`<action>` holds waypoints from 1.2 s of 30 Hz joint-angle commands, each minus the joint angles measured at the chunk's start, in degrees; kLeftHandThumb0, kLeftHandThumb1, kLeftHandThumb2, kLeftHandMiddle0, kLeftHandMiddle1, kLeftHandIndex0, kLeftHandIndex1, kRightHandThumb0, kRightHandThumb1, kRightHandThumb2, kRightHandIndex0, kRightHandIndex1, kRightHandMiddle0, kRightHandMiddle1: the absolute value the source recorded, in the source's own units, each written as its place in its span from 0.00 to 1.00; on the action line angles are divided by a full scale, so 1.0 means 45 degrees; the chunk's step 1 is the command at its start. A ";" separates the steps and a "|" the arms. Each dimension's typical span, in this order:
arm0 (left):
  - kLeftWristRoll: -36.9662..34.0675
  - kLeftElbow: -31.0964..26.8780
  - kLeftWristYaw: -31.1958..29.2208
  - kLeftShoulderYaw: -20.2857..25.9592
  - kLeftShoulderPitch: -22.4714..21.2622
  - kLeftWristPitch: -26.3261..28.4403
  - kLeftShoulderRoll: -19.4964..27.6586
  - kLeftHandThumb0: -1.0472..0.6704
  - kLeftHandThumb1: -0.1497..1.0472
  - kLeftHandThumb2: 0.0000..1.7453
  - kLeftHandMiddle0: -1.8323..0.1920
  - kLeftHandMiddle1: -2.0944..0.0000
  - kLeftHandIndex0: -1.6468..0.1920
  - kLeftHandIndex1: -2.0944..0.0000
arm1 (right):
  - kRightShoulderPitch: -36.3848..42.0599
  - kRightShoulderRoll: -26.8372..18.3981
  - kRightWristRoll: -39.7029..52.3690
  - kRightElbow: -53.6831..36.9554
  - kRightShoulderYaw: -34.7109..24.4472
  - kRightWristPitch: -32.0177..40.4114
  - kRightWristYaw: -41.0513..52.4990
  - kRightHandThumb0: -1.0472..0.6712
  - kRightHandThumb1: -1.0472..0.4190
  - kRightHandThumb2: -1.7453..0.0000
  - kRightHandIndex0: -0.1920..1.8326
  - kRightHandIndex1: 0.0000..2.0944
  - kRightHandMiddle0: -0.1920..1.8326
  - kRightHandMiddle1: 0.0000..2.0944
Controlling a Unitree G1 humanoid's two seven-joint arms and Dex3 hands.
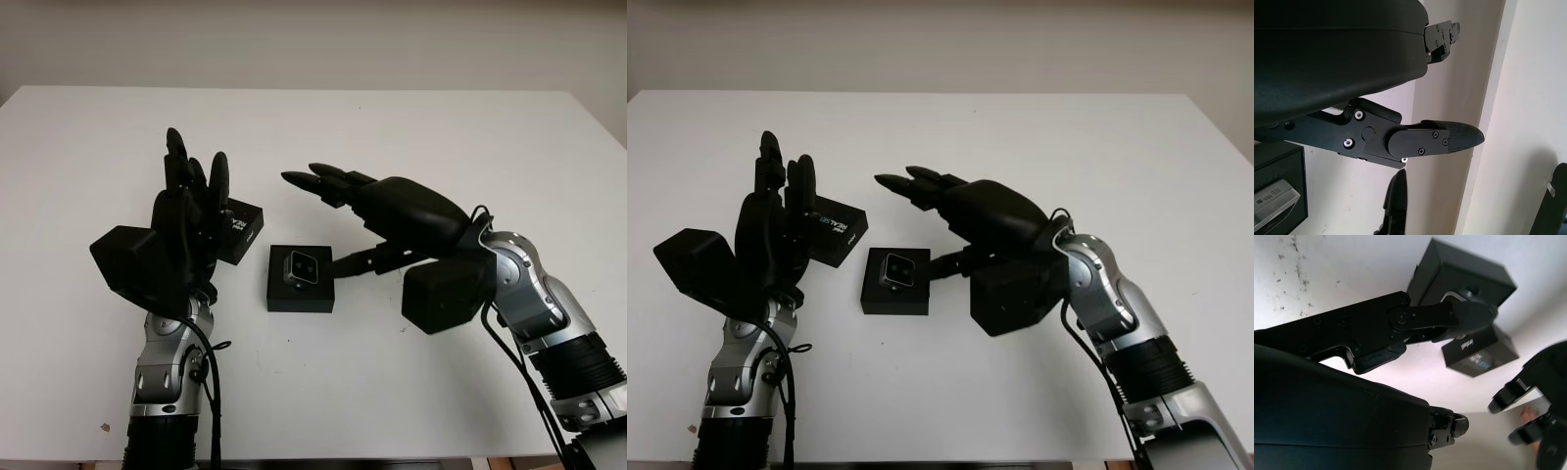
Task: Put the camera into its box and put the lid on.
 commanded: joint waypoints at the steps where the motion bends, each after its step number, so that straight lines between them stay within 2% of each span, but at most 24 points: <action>1: 0.0038 -0.0169 0.0041 0.0004 -0.0008 -0.0112 -0.0021 0.26 1.00 0.21 1.00 1.00 1.00 1.00 | 0.0172 -0.0177 0.0095 0.0149 0.0119 -0.0534 0.0088 0.12 0.00 0.72 0.07 0.01 0.07 0.04; 9: 0.0015 -0.0236 0.0061 0.0036 -0.0001 -0.0079 0.0007 0.25 1.00 0.22 1.00 1.00 1.00 1.00 | 0.0176 -0.0720 -0.0644 0.0691 0.0576 -0.2229 0.0344 0.09 0.00 0.63 0.02 0.00 0.03 0.02; 23: 0.0074 -0.0344 0.0149 -0.0006 0.0107 -0.0137 -0.0031 0.23 1.00 0.21 1.00 1.00 1.00 1.00 | -0.0039 -0.0655 -0.3335 0.1896 0.1578 -0.3227 -0.1159 0.07 0.00 0.66 0.03 0.02 0.08 0.04; 36: 0.0257 -0.0465 0.0421 -0.0151 0.0109 -0.0167 -0.0136 0.22 1.00 0.20 1.00 1.00 1.00 1.00 | -0.0758 -0.0431 -0.3953 0.2857 0.2277 -0.3915 -0.1961 0.06 0.00 0.64 0.05 0.03 0.10 0.04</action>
